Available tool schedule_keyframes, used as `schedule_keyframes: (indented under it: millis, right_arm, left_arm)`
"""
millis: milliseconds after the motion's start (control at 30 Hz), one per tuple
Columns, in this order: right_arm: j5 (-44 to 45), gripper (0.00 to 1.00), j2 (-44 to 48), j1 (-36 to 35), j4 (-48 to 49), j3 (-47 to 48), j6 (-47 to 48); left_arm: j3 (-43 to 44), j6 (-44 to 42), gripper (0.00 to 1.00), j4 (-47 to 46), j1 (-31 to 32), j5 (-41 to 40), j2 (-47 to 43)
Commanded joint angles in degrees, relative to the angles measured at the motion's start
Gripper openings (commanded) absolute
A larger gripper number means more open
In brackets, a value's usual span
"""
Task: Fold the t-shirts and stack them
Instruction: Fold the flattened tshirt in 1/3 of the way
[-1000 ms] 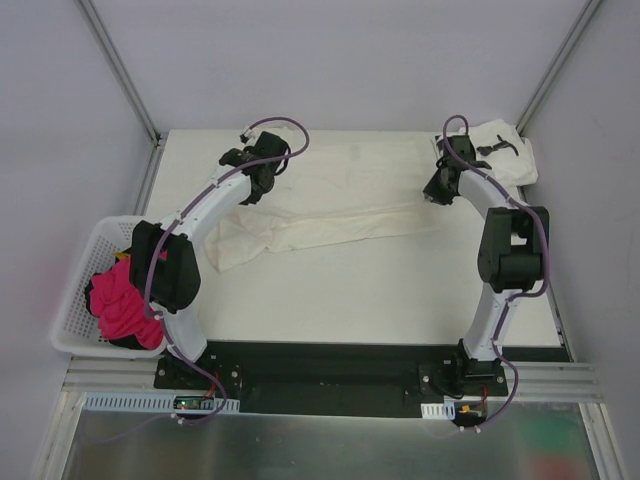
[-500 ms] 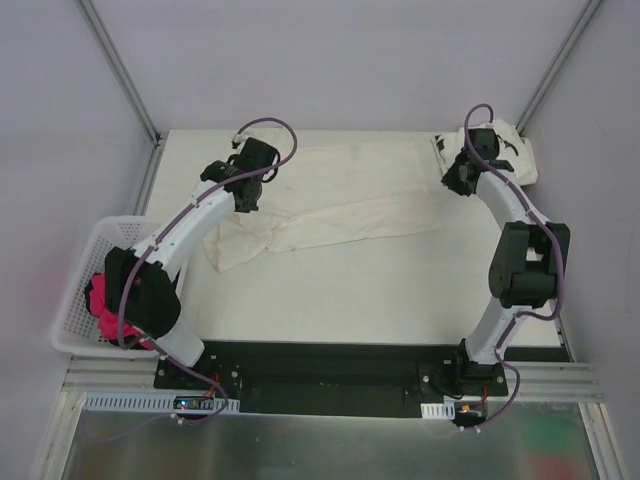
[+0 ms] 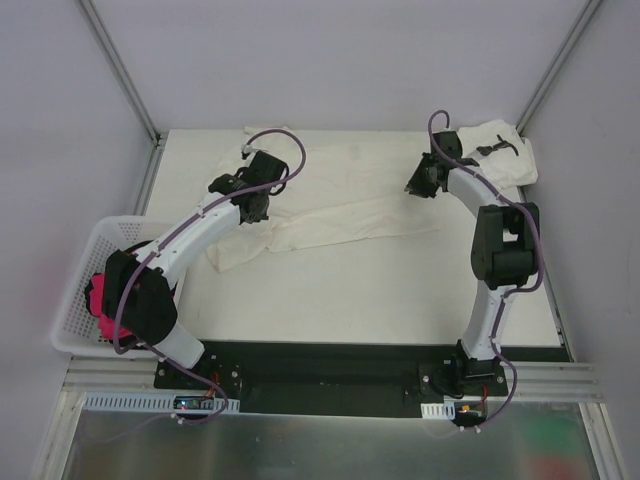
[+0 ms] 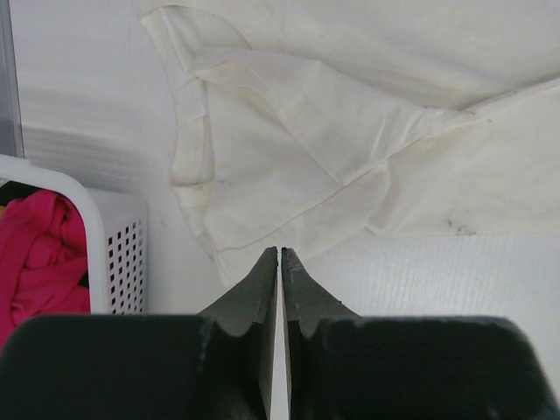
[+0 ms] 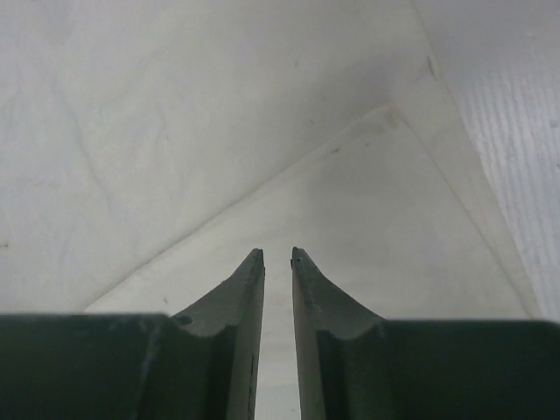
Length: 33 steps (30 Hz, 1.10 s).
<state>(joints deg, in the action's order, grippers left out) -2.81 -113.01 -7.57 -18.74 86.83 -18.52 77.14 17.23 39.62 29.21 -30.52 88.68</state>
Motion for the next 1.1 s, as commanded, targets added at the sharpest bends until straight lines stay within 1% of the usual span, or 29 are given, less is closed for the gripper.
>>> schedule_keyframes:
  millis: [0, 133, 233, 333, 400, 500, 600, 733, 800, 933, 1067]
  right_arm:
    - [-5.61, 0.22, -2.39, -0.07, 0.10, 6.68, -2.21]
    - [-7.82, 0.23, -3.35, -1.74, 0.72, 8.44, -2.75]
    - [-8.88, 0.23, -3.44, -2.36, 1.69, 7.57, -4.23]
    - [-11.34, 0.22, -2.48, -2.97, 4.23, 4.33, -7.48]
    - [-13.09, 0.21, -0.73, -3.67, 6.61, 0.46, -9.41]
    - [-13.36, 0.21, 0.95, -4.73, 9.25, -4.80, -9.95]
    - [-13.45, 0.21, 0.87, -5.08, 9.95, -6.23, -9.34]
    - [-14.07, 0.22, -0.98, -5.17, 10.82, -7.46, -9.25]
    - [-14.15, 0.21, -1.25, -5.17, 11.18, -8.42, -9.51]
    - [-13.80, 0.21, -0.55, -4.82, 11.18, -10.96, -9.42]
    - [-13.81, 0.21, 2.18, -3.50, 11.45, -15.28, -10.65]
  left_arm:
    - [2.83, 1.49, 0.03, -1.56, 0.23, 0.11, 0.88]
    - [2.48, 2.45, 0.04, -3.05, 0.32, 2.13, 1.22]
    - [1.96, 4.29, 0.04, -2.97, 0.41, 3.80, 1.93]
    - [0.99, 7.01, 0.04, -3.14, 0.85, 6.17, 2.37]
    - [0.03, 8.42, 0.04, -3.14, 1.81, 6.79, 2.55]
    - [-1.38, 11.41, 0.04, -3.66, 3.30, 8.10, 3.42]
    - [-1.56, 12.65, 0.04, -4.98, 3.75, 8.11, 6.75]
    - [2.82, 10.98, 0.03, -5.87, 3.75, 5.13, 12.73]
    - [6.43, 10.02, 0.03, -5.87, 3.66, 4.68, 14.93]
    - [10.83, 8.61, 0.03, -5.87, 3.66, 4.77, 15.73]
    - [12.50, 6.59, 0.04, -5.60, 3.66, 3.28, 13.01]
